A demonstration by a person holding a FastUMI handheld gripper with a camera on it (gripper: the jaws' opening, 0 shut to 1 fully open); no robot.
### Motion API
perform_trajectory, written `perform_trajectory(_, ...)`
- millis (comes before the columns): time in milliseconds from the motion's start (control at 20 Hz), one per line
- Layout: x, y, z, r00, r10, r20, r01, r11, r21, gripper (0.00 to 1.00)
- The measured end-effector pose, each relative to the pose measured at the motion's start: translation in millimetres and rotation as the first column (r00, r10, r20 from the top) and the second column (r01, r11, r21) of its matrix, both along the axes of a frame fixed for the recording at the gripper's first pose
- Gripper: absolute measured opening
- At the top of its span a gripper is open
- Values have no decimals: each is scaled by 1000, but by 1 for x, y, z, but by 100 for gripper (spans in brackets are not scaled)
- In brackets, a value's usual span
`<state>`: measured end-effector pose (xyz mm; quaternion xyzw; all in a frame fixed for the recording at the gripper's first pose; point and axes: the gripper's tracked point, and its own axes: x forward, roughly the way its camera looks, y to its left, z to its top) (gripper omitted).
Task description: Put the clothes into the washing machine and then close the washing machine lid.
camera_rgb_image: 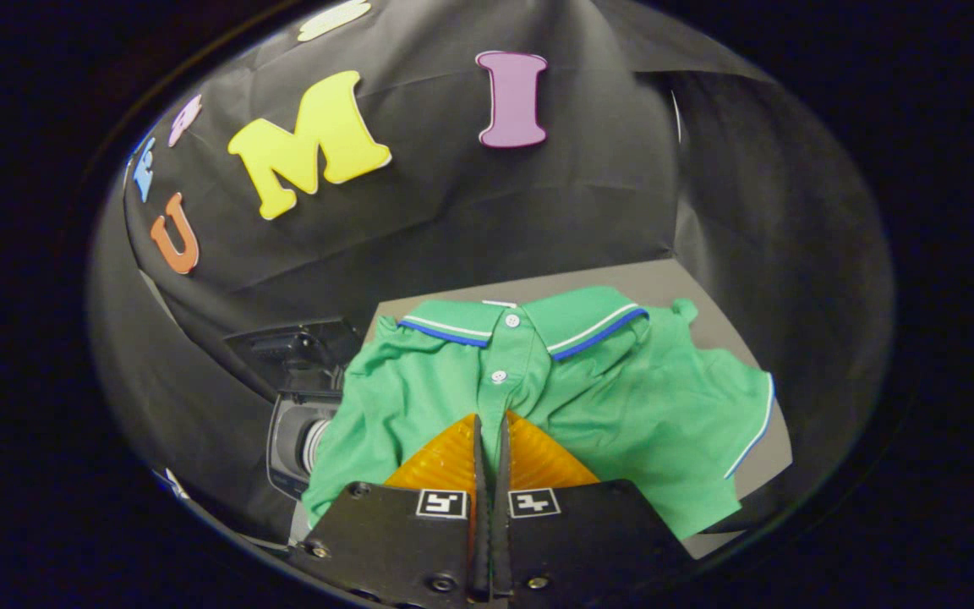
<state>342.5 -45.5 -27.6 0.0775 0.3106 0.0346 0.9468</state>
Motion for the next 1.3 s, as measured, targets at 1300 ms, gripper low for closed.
perform_trajectory(1300, -19, 235, 156, 869, 418, 264, -450, 890, 76, 5)
